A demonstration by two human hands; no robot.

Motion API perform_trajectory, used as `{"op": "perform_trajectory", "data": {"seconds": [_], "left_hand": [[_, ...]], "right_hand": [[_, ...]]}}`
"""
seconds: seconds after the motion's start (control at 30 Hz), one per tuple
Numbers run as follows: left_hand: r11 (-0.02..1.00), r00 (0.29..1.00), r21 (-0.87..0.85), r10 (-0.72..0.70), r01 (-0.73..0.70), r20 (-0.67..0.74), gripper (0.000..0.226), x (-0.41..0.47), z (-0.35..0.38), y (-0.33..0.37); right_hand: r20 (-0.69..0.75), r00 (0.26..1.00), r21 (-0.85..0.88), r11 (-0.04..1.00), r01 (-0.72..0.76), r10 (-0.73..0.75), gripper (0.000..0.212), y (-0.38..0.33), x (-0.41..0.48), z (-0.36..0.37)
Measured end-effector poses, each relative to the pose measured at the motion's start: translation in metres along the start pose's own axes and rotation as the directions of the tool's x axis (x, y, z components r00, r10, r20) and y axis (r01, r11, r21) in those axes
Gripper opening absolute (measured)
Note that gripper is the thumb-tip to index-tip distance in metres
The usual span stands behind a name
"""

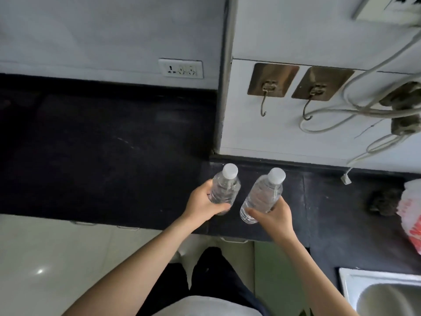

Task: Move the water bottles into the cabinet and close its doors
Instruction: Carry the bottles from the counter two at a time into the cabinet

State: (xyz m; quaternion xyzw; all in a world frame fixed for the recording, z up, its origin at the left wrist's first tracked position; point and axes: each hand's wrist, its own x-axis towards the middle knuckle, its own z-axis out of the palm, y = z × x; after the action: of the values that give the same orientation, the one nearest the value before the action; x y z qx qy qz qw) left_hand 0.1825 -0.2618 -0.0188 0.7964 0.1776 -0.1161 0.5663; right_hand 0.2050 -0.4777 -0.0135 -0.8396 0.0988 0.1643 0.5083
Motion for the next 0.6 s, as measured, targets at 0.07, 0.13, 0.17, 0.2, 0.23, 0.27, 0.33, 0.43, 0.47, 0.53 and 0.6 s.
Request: {"op": "perform_trajectory", "data": {"seconds": [0.07,0.13,0.17,0.2,0.23,0.27,0.33,0.43,0.47,0.53,0.6], "left_hand": [[0.998,0.998,-0.065,-0.014,0.010,-0.064,0.046,-0.019,-0.021,-0.003],[0.991,0.990,-0.131,-0.028,0.010,-0.141,0.043,-0.043,-0.045,-0.006],[0.987,0.981,-0.162,-0.040,0.009,-0.188,0.041,-0.056,-0.058,-0.008],[0.981,0.968,-0.195,-0.055,0.006,-0.244,0.040,-0.070,-0.071,-0.009],[0.973,0.950,-0.230,-0.071,0.000,-0.303,0.039,-0.084,-0.084,-0.012],[0.964,0.930,-0.265,-0.087,-0.012,-0.358,0.038,-0.100,-0.097,-0.015],[0.947,0.886,-0.319,-0.114,-0.040,-0.449,0.036,-0.135,-0.123,-0.023],[0.922,0.806,-0.379,-0.162,-0.083,-0.569,0.031,-0.193,-0.163,-0.045],[0.910,0.779,-0.401,-0.174,-0.106,-0.602,0.032,-0.214,-0.174,-0.055],[0.891,0.727,-0.429,-0.196,-0.147,-0.658,0.035,-0.258,-0.195,-0.077],[0.869,0.654,-0.462,-0.246,-0.179,-0.716,0.035,-0.306,-0.211,-0.103]], "right_hand": [[0.072,0.997,0.014,0.999,0.039,-0.040,0.050,-0.014,-0.005,0.009],[0.145,0.985,0.032,0.996,0.087,-0.091,0.049,-0.034,-0.016,0.025],[0.175,0.977,0.051,0.992,0.112,-0.120,0.048,-0.046,-0.023,0.035],[0.207,0.967,0.074,0.988,0.136,-0.149,0.047,-0.058,-0.031,0.046],[0.243,0.954,0.102,0.983,0.153,-0.173,0.045,-0.070,-0.040,0.057],[0.286,0.937,0.123,0.978,0.170,-0.199,0.044,-0.081,-0.049,0.069],[0.369,0.897,0.151,0.968,0.202,-0.244,0.042,-0.100,-0.072,0.097],[0.468,0.833,0.172,0.955,0.241,-0.294,0.036,-0.124,-0.113,0.145],[0.497,0.811,0.172,0.952,0.255,-0.307,0.033,-0.130,-0.129,0.162],[0.570,0.754,0.171,0.944,0.282,-0.328,0.028,-0.140,-0.163,0.196],[0.645,0.683,0.154,0.934,0.323,-0.342,0.027,-0.145,-0.201,0.233]]}}
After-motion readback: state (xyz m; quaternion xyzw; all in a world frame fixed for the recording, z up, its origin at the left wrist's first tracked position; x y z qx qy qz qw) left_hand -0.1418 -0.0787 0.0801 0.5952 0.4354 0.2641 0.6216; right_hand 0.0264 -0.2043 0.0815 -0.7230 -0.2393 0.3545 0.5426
